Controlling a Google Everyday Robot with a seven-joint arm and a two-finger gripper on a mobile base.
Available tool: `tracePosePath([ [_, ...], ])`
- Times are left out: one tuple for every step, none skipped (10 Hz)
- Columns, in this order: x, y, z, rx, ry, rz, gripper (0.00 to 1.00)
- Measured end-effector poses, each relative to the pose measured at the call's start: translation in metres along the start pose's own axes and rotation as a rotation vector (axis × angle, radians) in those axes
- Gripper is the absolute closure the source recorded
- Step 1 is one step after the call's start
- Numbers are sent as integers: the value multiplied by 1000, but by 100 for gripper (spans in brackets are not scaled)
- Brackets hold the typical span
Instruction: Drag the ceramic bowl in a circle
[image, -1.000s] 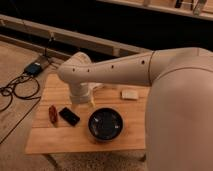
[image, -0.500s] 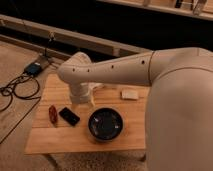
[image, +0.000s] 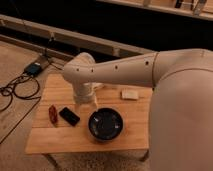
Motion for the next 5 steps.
tracePosePath([
  [-1,-9,2,1,2,12,35],
  [-2,-22,5,2,3,33,35],
  [-3,-33,7,3,3,52,35],
  [-1,-42,10,7,7,70,35],
  [3,-51,17,9,16,102,35],
])
